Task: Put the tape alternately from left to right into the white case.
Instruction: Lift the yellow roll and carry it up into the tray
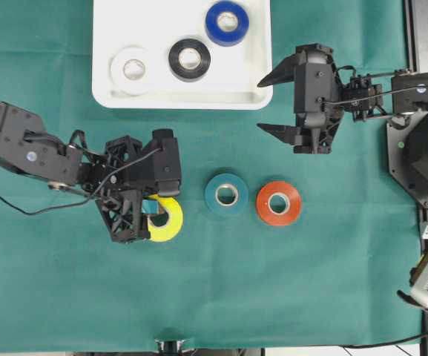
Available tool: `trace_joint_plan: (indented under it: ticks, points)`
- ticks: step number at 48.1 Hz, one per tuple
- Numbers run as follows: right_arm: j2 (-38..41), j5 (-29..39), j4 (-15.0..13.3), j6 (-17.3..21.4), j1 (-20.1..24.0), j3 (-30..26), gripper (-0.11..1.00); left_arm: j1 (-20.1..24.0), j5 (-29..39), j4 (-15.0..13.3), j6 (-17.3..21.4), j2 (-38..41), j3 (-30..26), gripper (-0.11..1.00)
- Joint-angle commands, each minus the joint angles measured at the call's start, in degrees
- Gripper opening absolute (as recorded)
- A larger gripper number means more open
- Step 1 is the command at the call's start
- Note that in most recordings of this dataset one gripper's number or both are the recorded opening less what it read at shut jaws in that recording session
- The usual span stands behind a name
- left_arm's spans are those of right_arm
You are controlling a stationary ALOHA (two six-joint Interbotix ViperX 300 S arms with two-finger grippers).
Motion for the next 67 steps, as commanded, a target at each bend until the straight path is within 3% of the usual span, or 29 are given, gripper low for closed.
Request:
trace_joint_plan:
  ticks: [1,18,43,67]
  points:
    - [-0.35,-0.35,0.09,0.00,0.09,-1.05,0.82,1.23,0.70,0.26,1.05,-4.31,-1.32,0.27]
    - [-0.35,-0.44,0.09,0.09,0.18,-0.70,0.82,8.26,4.92,0.18,9.58,-8.53,-3.96,0.27]
    - [-0.26,-0.44,0.09,0.18,0.18,-0.70,0.82,19.42,4.75,0.26,19.07,-2.81,-11.95,0.27]
    - [2.11,-1.23,0.09,0.09,0.18,-1.58,0.82,26.28,4.75,0.26,20.92,4.92,-19.34,0.27]
